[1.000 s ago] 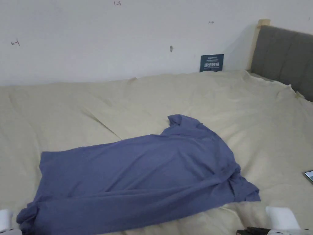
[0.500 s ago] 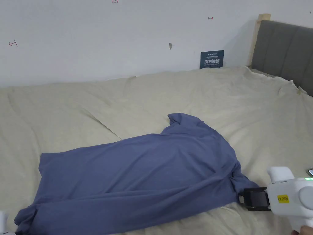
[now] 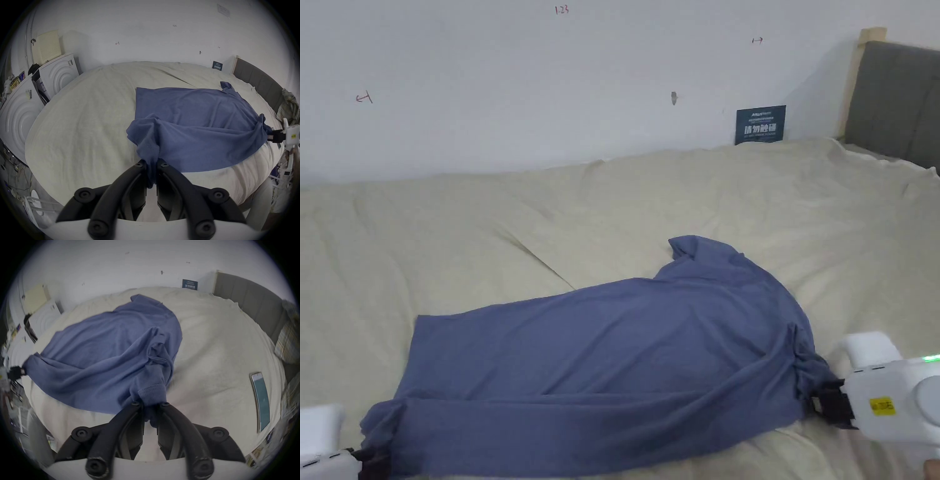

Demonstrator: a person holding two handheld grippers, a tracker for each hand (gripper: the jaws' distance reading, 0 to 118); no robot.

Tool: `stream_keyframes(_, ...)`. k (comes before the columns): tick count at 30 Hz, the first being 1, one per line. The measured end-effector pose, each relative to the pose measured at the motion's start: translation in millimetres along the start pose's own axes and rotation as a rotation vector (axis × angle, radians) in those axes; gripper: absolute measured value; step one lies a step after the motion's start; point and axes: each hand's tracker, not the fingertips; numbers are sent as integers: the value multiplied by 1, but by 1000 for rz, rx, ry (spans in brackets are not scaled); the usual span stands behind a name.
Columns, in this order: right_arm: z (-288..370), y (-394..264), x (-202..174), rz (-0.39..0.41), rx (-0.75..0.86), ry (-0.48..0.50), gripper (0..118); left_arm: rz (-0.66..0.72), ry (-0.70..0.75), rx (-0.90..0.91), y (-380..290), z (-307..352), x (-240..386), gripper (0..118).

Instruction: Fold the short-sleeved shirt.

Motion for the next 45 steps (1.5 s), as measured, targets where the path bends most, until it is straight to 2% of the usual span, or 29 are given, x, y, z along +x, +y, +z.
stream_keyframes(3,25,-3,20,0,20,-29,13,-4,-7,-1,-7,6,-6,10)
stream_keyframes(5,43,-8,36,-75,32,31,13,-5,-12,-4,-14,10,-8,10)
stream_keyframes(6,50,-12,41,-84,37,31,13,-25,-3,-15,-20,13,-7,10)
stream_keyframes(9,72,-30,46,-76,29,9,13,-53,-2,-58,-39,21,-10,10)
stream_keyframes(15,71,-97,54,-108,-99,17,13,18,-33,-120,-88,19,-24,10)
stream_keyframes(16,67,-103,54,-107,-93,19,16,28,-40,-137,-93,12,-25,10)
stream_keyframes(17,62,-107,52,-116,-95,7,26,26,-32,-149,-97,8,-24,13)
stream_keyframes(18,60,-109,51,-127,-101,-28,42,19,-32,-148,-99,8,-22,24)
stream_keyframes(19,61,-108,52,-137,-97,-56,68,0,-33,-147,-99,10,-21,51)
stream_keyframes(20,63,-107,54,-150,-79,-39,82,-37,-4,-143,-97,12,-19,76)
stream_keyframes(21,67,-102,54,-168,-57,-40,85,-47,2,-132,-94,15,-18,89)
stream_keyframes(22,73,-96,54,-179,-25,-29,85,-50,-16,-110,-88,23,-16,92)
stream_keyframes(26,98,-60,50,-162,80,-32,84,42,-90,-3,-51,49,-17,92)
stream_keyframes(27,104,-51,47,-158,105,-23,83,77,-139,39,-42,55,-18,91)
stream_keyframes(28,108,-42,44,-168,141,-12,72,118,-191,90,-32,59,-18,81)
stream_keyframes(29,112,-32,40,-192,167,-8,52,150,-229,132,-23,61,-16,60)
stream_keyframes(30,114,-23,38,-196,192,-2,17,161,-246,162,-13,63,-11,29)
stream_keyframes(31,111,-13,33,-198,208,15,0,151,-242,159,-4,55,-7,1)
stream_keyframes(33,104,6,27,-217,227,16,0,100,-141,125,13,39,6,1)
stream_keyframes(34,97,21,27,-191,208,41,0,45,-102,117,20,33,14,0)
stream_keyframes(38,62,63,18,-121,174,28,0,24,-109,85,38,5,29,0)
stream_keyframes(42,19,107,18,-115,122,45,0,-9,-83,61,49,-19,31,0)
stream_keyframes(44,-9,130,18,-79,90,39,0,15,-110,66,54,-25,29,0)
stream_keyframes(45,-24,137,24,-82,76,33,13,26,-116,58,56,-28,27,0)
